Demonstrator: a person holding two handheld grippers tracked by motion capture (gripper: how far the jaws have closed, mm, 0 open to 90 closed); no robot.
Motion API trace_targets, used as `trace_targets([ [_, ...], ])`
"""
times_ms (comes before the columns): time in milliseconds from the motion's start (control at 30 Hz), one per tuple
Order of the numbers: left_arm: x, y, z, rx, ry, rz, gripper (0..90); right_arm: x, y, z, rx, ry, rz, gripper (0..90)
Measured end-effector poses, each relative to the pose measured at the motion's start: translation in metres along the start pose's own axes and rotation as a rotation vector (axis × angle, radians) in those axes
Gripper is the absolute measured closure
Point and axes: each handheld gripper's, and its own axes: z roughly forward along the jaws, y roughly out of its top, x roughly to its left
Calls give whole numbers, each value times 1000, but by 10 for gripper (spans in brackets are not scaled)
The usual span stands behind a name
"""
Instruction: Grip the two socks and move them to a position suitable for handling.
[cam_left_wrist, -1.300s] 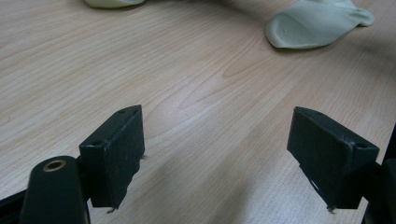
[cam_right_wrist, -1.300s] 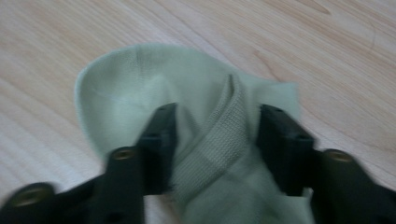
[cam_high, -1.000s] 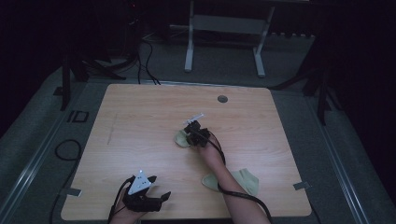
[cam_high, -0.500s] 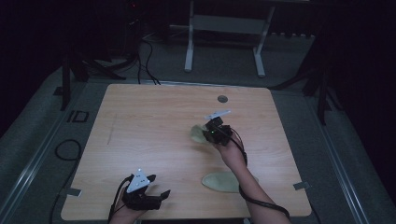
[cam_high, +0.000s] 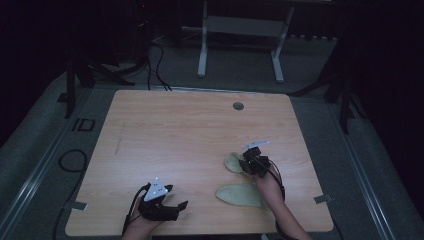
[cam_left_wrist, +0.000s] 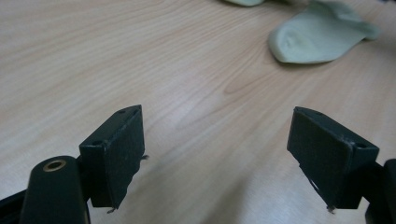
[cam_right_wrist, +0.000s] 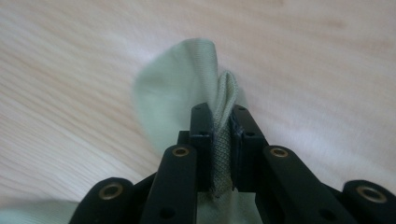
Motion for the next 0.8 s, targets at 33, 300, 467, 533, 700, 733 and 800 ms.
trace_targets([
  [33, 0, 2, 1, 1, -2, 3, 187, -1, -3, 3, 9, -8, 3, 785],
  [300, -6, 18, 18, 19, -16, 60, 189, 4, -9, 9, 26, -6, -33, 470],
  [467, -9, 34, 34, 28, -27, 88, 201, 7, -6, 14, 14, -12, -3, 391],
  [533, -11, 43, 40, 31, -33, 103, 211, 8, -4, 15, 16, 1, -1, 343],
  [700, -17, 76, 58, 44, -16, 178, 364, 5, 0, 8, 13, 21, 12, 387],
  [733, -17, 76, 58, 44, -16, 178, 393, 5, 0, 8, 13, 21, 12, 387],
  [800, -18, 87, 65, 36, -42, 181, 530, 1, 2, -1, -21, 49, 25, 444],
])
